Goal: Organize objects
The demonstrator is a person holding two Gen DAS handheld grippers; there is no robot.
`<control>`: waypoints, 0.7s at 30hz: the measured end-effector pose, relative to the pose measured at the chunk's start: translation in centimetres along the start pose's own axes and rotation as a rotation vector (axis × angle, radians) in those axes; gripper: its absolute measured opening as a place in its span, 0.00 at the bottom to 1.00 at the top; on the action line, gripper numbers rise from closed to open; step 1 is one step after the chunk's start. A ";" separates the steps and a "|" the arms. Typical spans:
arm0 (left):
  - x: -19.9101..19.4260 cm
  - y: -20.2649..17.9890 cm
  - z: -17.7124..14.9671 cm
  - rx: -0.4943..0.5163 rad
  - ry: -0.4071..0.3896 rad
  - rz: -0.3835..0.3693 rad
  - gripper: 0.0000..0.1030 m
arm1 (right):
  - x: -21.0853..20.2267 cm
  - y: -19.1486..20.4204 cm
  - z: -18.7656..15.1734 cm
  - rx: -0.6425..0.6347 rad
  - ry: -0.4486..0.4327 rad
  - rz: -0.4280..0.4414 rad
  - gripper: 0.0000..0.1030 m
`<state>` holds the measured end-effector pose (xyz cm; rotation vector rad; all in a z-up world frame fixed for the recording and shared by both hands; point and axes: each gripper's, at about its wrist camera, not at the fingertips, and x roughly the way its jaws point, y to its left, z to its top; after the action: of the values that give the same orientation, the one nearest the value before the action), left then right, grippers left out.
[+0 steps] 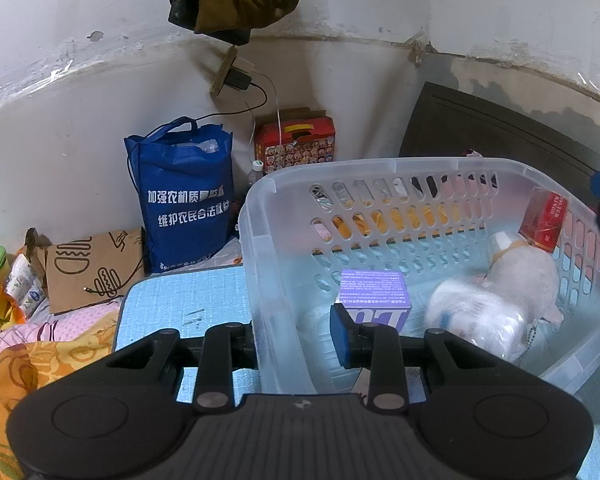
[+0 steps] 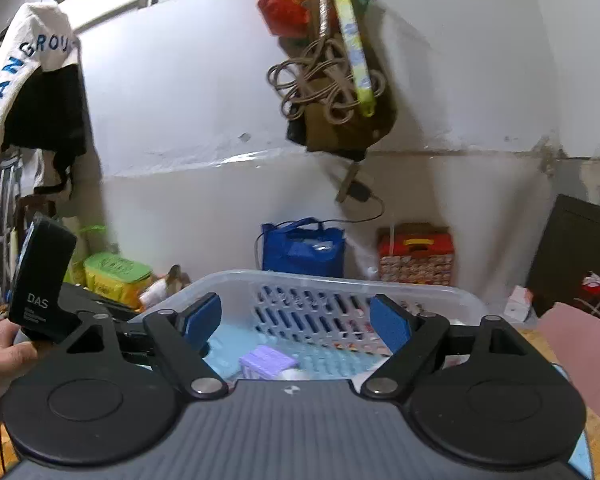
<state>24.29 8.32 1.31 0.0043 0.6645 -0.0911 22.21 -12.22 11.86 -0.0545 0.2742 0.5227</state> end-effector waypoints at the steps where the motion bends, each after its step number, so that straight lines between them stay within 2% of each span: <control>1: 0.0 0.0 0.0 0.000 0.000 -0.002 0.35 | -0.3 -0.2 -0.1 0.005 -0.005 -0.007 0.83; 6: 0.1 0.0 0.1 0.000 -0.002 0.001 0.35 | -2.2 -2.0 -0.8 0.061 -0.028 -0.018 0.93; 13: 0.1 0.0 0.0 0.000 -0.002 0.003 0.35 | -2.7 -2.7 -0.8 0.047 -0.031 -0.046 0.99; 21: 0.1 0.1 0.1 0.000 -0.003 0.003 0.35 | -2.1 -2.9 -0.9 0.043 0.005 -0.077 1.00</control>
<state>24.41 8.36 1.32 0.0047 0.6614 -0.0885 21.75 -15.87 11.48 -0.0248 0.2869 0.4403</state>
